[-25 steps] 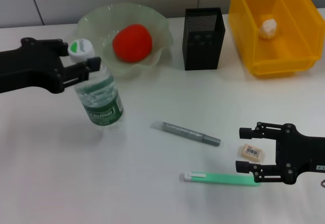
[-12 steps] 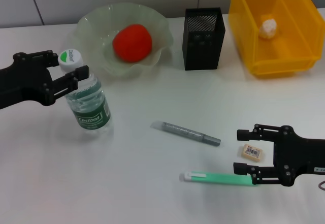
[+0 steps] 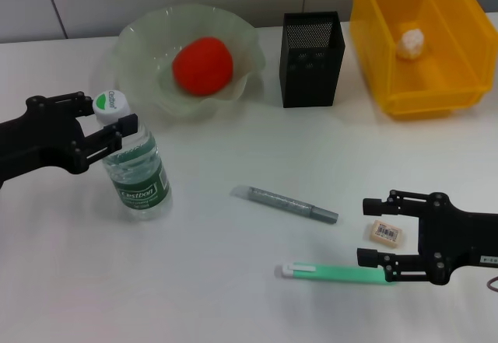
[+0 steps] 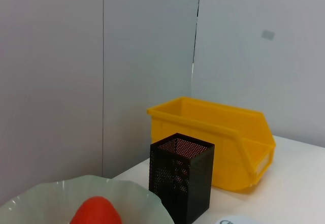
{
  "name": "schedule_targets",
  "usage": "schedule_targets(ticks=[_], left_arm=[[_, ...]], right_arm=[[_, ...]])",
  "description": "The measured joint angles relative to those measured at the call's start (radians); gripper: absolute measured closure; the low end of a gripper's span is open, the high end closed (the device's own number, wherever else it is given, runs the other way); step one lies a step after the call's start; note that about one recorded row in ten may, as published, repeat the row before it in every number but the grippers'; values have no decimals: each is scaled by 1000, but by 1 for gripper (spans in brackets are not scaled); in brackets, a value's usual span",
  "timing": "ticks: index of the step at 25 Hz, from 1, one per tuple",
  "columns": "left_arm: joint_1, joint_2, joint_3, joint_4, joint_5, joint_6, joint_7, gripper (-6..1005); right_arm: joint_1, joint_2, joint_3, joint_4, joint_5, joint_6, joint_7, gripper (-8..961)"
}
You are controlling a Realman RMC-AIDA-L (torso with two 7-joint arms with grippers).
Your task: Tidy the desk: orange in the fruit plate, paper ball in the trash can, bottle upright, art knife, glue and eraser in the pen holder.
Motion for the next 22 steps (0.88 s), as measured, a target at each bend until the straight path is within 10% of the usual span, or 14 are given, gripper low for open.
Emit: schedule_targets(ticks=[22], left_arm=[[23,-1,-21,18,-2,48,-9,327]], right_arm=[[-4,0,0,1,-1,-1,0,192]])
